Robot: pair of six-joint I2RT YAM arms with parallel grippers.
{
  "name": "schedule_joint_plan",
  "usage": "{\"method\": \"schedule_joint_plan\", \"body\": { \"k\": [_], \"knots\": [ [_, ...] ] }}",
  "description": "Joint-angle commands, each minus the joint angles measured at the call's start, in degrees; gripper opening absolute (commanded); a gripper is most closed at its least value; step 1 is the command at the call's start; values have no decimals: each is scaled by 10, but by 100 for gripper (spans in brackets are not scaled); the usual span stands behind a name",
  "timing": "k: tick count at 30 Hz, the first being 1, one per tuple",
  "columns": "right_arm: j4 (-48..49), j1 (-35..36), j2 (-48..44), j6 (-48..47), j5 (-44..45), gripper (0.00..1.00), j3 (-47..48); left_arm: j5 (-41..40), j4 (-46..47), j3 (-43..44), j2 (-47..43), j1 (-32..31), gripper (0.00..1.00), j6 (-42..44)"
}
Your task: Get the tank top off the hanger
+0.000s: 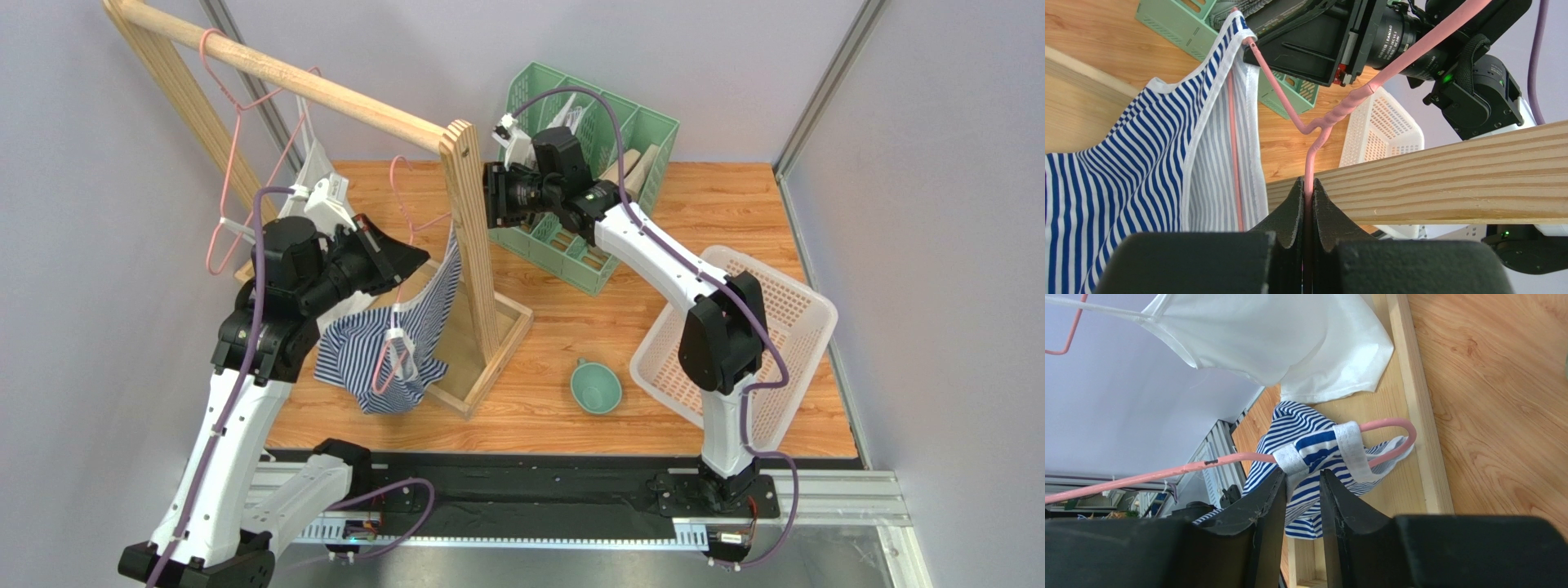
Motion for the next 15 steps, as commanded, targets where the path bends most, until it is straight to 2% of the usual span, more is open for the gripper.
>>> {"method": "schedule_joint_plan", "body": {
  "k": [1,5,7,8,10,12,15],
  "knots": [
    [33,1,19,23,1,30,34,8,11,26,-10,4,0,12],
    [47,1,27,41,-2,29,35,15,12,31,-11,5,0,13],
    [51,1,30,45,4,22,36,15,11,32,-14,5,0,12],
    [50,1,31,49,6,16,37,14,11,31,-15,5,0,13],
    [50,1,32,56,16,12,37,14,11,29,-19,5,0,13],
    [49,0,35,70,35,2,40,14,10,26,-23,5,0,16],
    [41,-7,44,104,67,0,50,3,-2,26,-31,6,0,25]
  ]
}}
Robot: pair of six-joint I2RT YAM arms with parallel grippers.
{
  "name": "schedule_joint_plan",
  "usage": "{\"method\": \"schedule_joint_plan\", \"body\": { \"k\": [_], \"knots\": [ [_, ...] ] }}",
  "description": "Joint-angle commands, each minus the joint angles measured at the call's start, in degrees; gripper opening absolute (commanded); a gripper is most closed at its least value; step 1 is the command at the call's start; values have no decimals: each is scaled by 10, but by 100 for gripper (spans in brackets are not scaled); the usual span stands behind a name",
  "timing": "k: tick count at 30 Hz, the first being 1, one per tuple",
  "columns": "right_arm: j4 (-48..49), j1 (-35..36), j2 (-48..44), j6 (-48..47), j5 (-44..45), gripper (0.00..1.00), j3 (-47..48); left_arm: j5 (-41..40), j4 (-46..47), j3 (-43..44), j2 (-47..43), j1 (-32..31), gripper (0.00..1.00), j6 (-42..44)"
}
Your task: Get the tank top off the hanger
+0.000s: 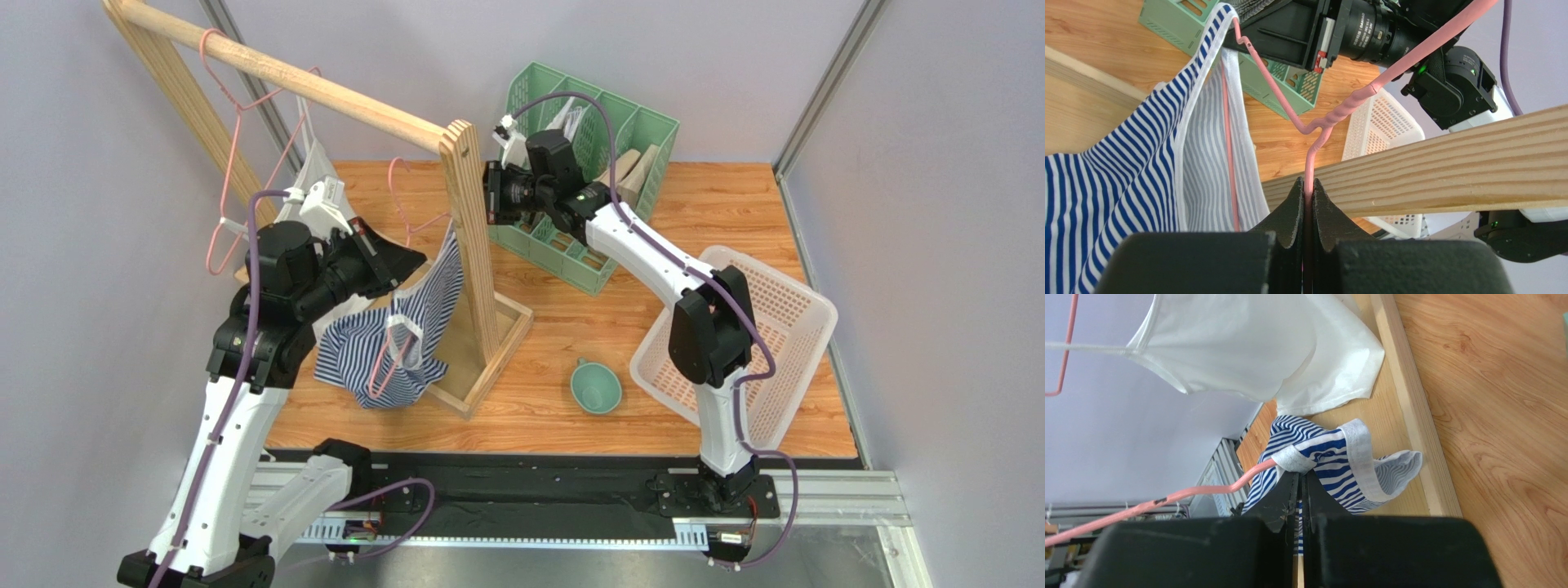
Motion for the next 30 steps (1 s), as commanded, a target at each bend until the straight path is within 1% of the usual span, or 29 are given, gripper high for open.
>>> {"method": "schedule_joint_plan", "body": {
  "k": [1,4,9,13,17,23,24,25,30],
  "knots": [
    [16,-10,14,59,51,0,39,-2,-6,26,-24,4,0,26],
    [9,-22,30,92,63,0,55,-19,-29,29,-39,4,0,39],
    [-27,-29,66,108,70,0,101,-44,-55,29,-67,4,0,67],
    [-49,-29,87,115,62,0,120,-46,-42,19,-85,4,0,81],
    [-42,-29,89,119,24,0,118,-57,-15,5,-94,4,0,85],
    [-39,-22,65,96,-16,0,100,-90,136,-65,-114,4,0,89],
    [-38,-22,61,91,-19,1,98,-97,182,-75,-112,4,0,94],
    [-37,-22,56,90,-24,1,98,-111,206,-95,-111,4,0,102],
    [-35,-15,45,92,-43,4,98,-171,350,-138,-82,4,0,124]
  ]
}}
